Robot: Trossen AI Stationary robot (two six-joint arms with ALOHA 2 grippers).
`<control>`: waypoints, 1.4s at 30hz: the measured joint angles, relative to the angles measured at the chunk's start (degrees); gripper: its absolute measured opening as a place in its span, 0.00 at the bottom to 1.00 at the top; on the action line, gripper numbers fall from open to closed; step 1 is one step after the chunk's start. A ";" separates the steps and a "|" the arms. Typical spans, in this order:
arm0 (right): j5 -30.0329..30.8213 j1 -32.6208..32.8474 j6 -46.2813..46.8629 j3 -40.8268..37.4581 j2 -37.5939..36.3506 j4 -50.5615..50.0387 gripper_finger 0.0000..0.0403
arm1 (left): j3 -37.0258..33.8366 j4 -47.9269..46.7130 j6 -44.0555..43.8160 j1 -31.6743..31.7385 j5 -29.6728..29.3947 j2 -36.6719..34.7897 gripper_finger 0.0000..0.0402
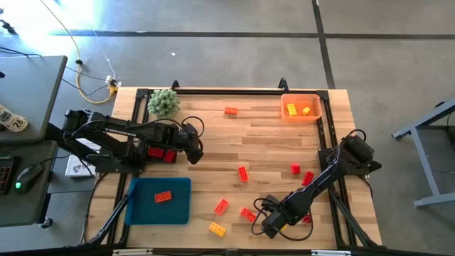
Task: Sort & place blocks by color
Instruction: Put the yellow game piece into the orange bin
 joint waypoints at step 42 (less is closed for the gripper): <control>10.01 -22.72 -37.24 10.43 0.09 -24.75 0.19 | -0.04 -0.02 4.06 -1.48 0.00 0.00 0.46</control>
